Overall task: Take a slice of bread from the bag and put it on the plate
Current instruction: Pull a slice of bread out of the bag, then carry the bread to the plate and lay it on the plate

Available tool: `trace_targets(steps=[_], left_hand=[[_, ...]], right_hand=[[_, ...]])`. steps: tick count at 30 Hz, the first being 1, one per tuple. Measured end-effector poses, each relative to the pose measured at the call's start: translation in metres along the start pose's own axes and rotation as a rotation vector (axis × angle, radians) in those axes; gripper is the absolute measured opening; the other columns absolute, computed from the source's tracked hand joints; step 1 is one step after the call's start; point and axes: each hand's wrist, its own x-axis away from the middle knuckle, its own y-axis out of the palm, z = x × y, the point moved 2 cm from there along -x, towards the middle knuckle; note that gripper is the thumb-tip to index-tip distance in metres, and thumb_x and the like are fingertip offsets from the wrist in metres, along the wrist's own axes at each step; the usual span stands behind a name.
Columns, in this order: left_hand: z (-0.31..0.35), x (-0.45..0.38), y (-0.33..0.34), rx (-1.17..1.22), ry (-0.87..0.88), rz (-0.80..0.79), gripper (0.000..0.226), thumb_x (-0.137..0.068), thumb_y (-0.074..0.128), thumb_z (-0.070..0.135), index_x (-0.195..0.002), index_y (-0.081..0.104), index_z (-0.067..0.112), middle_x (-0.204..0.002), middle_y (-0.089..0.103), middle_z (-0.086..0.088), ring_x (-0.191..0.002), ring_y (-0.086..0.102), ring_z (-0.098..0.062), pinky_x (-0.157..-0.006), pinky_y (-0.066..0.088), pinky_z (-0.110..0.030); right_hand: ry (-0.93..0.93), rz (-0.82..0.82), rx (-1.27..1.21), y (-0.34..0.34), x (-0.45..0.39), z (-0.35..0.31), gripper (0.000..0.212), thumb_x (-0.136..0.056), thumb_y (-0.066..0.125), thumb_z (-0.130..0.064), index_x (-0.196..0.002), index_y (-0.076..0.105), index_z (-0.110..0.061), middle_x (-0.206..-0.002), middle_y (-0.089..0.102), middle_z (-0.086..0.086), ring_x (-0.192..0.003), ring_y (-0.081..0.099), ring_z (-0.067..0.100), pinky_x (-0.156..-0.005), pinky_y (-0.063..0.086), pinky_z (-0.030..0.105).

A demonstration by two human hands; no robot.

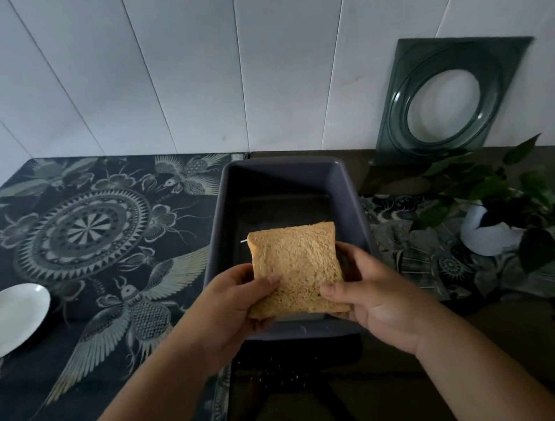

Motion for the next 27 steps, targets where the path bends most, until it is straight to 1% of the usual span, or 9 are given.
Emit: trace_targets(steps=[3,6,10,13,16,19,21,24,27], left_hand=[[-0.009,0.017,-0.001,-0.011,0.003,-0.036,0.063,-0.067,0.086,0.023,-0.124,0.059,0.027,-0.117,0.071,-0.006,-0.103,0.068,-0.023,-0.075,0.055,-0.036],[-0.016,0.033,0.003,-0.013,0.055,-0.016,0.065,-0.066,0.085,0.018,-0.123,0.060,0.035,-0.111,0.072,0.000,-0.099,0.068,-0.018,-0.074,0.054,-0.031],[-0.028,0.058,0.010,0.093,0.129,0.160,0.066,-0.064,0.083,0.008,-0.120,0.062,0.034,-0.109,0.072,-0.006,-0.101,0.068,-0.024,-0.077,0.056,-0.034],[-0.041,0.082,0.014,0.142,0.175,0.286,0.076,-0.061,0.084,0.006,-0.128,0.056,0.030,-0.110,0.070,-0.009,-0.100,0.068,-0.026,-0.077,0.056,-0.035],[-0.059,0.111,0.022,0.152,0.228,0.392,0.079,-0.057,0.088,0.014,-0.127,0.055,0.031,-0.100,0.074,-0.002,-0.095,0.069,-0.022,-0.082,0.054,-0.039],[-0.084,0.145,0.030,0.200,0.282,0.521,0.078,-0.056,0.088,0.016,-0.126,0.057,0.033,-0.097,0.073,0.001,-0.091,0.068,-0.018,-0.081,0.054,-0.037],[-0.104,0.170,0.035,0.254,0.332,0.605,0.078,-0.059,0.087,0.014,-0.128,0.056,0.032,-0.096,0.072,0.001,-0.087,0.067,-0.016,-0.074,0.057,-0.030],[-0.136,0.210,0.047,0.299,0.395,0.752,0.078,-0.064,0.084,0.012,-0.133,0.052,0.033,-0.100,0.071,0.000,-0.088,0.065,-0.015,-0.073,0.056,-0.029],[-0.165,0.249,0.061,0.325,0.420,0.908,0.082,-0.066,0.083,0.015,-0.137,0.047,0.038,-0.107,0.068,-0.003,-0.093,0.060,-0.020,-0.079,0.049,-0.036]], right_hand=[[0.005,-0.020,-0.037,0.005,0.005,0.005,0.076,-0.067,0.082,-0.005,-0.133,0.047,-0.023,-0.120,0.071,0.009,-0.112,0.067,0.027,-0.082,0.057,0.032],[0.045,-0.091,-0.025,0.010,0.008,0.005,0.072,-0.066,0.083,-0.009,-0.129,0.051,-0.018,-0.119,0.071,0.011,-0.112,0.067,0.029,-0.083,0.057,0.030],[0.107,-0.286,0.114,0.020,0.011,0.003,0.082,-0.066,0.087,-0.011,-0.135,0.044,-0.023,-0.126,0.068,0.009,-0.117,0.064,0.025,-0.088,0.055,0.029],[0.125,-0.358,0.220,0.029,0.013,0.005,0.087,-0.060,0.090,-0.017,-0.132,0.044,-0.034,-0.118,0.072,0.000,-0.113,0.066,0.022,-0.087,0.056,0.031],[0.134,-0.466,0.326,0.041,0.016,0.011,0.083,-0.059,0.090,-0.022,-0.128,0.047,-0.039,-0.119,0.071,0.002,-0.107,0.069,0.018,-0.079,0.057,0.026],[0.156,-0.561,0.374,0.057,0.022,0.023,0.092,-0.051,0.091,-0.028,-0.131,0.046,-0.036,-0.123,0.066,0.003,-0.103,0.070,0.017,-0.076,0.058,0.027],[0.158,-0.634,0.386,0.072,0.026,0.037,0.091,-0.047,0.091,-0.028,-0.128,0.049,-0.035,-0.120,0.069,0.000,-0.107,0.068,0.019,-0.087,0.058,0.038],[0.191,-0.769,0.437,0.100,0.037,0.061,0.092,-0.048,0.090,-0.024,-0.131,0.050,-0.029,-0.121,0.069,0.006,-0.112,0.066,0.027,-0.098,0.051,0.051],[0.262,-0.902,0.465,0.128,0.051,0.088,0.089,-0.054,0.088,-0.014,-0.132,0.047,-0.026,-0.118,0.069,0.013,-0.105,0.070,0.027,-0.086,0.057,0.042]])
